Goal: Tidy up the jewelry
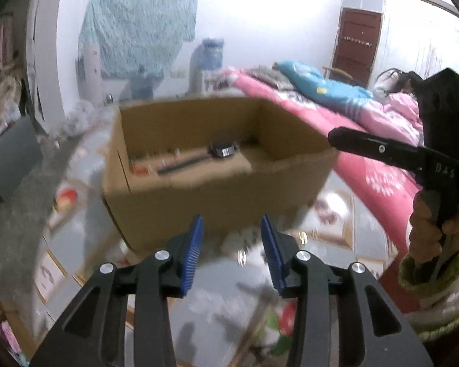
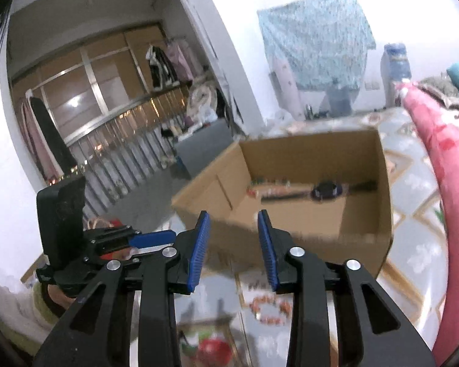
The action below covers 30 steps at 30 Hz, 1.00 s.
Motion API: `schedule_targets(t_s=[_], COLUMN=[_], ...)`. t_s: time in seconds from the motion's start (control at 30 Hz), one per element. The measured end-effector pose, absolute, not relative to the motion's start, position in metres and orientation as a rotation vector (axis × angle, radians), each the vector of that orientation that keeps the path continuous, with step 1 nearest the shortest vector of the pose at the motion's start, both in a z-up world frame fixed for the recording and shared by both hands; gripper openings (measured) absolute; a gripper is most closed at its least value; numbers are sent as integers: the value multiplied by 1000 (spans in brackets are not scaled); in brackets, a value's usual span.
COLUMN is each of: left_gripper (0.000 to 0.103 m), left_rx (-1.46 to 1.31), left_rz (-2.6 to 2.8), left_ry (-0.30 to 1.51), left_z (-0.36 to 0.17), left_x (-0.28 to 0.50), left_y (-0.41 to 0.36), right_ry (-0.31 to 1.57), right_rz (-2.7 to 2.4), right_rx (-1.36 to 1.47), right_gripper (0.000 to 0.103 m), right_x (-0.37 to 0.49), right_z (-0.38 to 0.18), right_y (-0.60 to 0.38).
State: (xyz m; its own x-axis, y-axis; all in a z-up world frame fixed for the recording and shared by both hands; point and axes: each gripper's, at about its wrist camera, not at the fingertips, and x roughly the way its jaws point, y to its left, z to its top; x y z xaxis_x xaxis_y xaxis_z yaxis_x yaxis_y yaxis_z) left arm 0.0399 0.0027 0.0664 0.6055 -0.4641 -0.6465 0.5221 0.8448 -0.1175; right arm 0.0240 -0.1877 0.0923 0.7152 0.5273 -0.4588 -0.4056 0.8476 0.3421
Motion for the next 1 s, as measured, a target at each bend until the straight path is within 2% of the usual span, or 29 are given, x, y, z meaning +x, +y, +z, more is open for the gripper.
schedule_targets(t_s=[0.2,0.47,0.83,1.0], left_gripper=[38,37,5,0], left_rx=[134,208,325,314], left_rz=[-616,-666,-591,-597], left_ry=[790,858,882,878], left_z=[24,-6,-19,-17], left_x=[37,56,72,75], left_y=[-14,-40,-56,-58], right_ry=[707,777,782,792], right_rz=[529,531,512,497], right_rx=[243,296,315,323], right_gripper=[18,15,14,13], right_x=[22,18,15,10], right_z=[54,28,22,19], right_y=[-181,-181,-196,-204])
